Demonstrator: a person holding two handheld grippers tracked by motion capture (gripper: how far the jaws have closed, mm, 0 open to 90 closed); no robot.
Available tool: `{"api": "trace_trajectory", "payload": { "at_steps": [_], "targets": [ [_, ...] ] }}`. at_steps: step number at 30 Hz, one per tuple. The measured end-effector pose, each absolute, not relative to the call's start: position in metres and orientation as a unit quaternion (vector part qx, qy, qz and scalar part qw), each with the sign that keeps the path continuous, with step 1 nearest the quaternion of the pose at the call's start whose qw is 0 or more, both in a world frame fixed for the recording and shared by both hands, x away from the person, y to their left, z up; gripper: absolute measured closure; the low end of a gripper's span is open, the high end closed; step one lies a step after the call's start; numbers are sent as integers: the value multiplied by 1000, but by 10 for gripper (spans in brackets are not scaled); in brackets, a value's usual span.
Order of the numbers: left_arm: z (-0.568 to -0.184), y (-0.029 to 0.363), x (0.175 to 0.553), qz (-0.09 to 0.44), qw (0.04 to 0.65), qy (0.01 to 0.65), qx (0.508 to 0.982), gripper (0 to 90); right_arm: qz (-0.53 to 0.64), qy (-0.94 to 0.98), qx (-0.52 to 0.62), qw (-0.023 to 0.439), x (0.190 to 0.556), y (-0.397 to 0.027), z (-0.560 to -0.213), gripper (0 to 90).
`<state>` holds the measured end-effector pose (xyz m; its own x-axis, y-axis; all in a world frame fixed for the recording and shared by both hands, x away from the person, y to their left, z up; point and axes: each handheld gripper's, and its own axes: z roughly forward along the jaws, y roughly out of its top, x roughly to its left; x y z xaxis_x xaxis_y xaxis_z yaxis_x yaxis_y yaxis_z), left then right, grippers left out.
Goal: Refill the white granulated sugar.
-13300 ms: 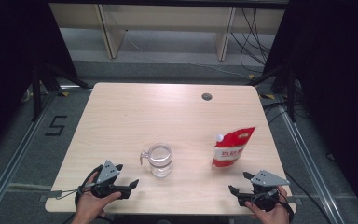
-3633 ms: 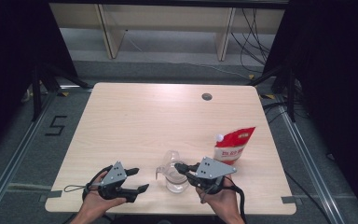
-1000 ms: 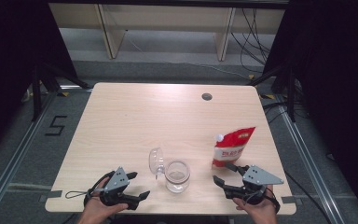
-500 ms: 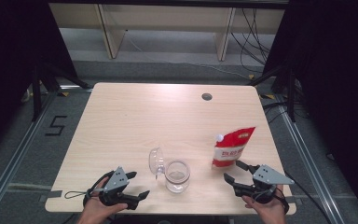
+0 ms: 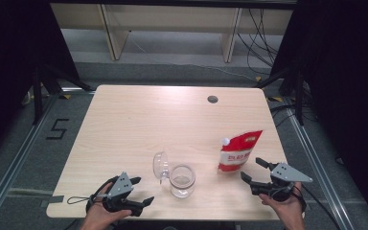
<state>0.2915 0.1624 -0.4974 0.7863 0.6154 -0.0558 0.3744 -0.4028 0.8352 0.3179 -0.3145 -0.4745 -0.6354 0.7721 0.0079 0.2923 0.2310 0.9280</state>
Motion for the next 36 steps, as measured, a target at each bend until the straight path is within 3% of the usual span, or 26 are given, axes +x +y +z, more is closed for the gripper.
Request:
{"api": "trace_trajectory", "payload": {
  "at_steps": [3, 18, 36],
  "targets": [
    [-498, 162, 292, 135, 447, 298, 833, 189, 504, 750, 360, 232, 326, -319, -478, 155],
    [-501, 159, 292, 129, 457, 302, 827, 189, 533, 757, 297, 235, 365, -330, -474, 154],
    [-501, 159, 292, 129, 452, 295, 832, 194, 557, 758, 277, 195, 389, -319, -484, 147]
  ]
}}
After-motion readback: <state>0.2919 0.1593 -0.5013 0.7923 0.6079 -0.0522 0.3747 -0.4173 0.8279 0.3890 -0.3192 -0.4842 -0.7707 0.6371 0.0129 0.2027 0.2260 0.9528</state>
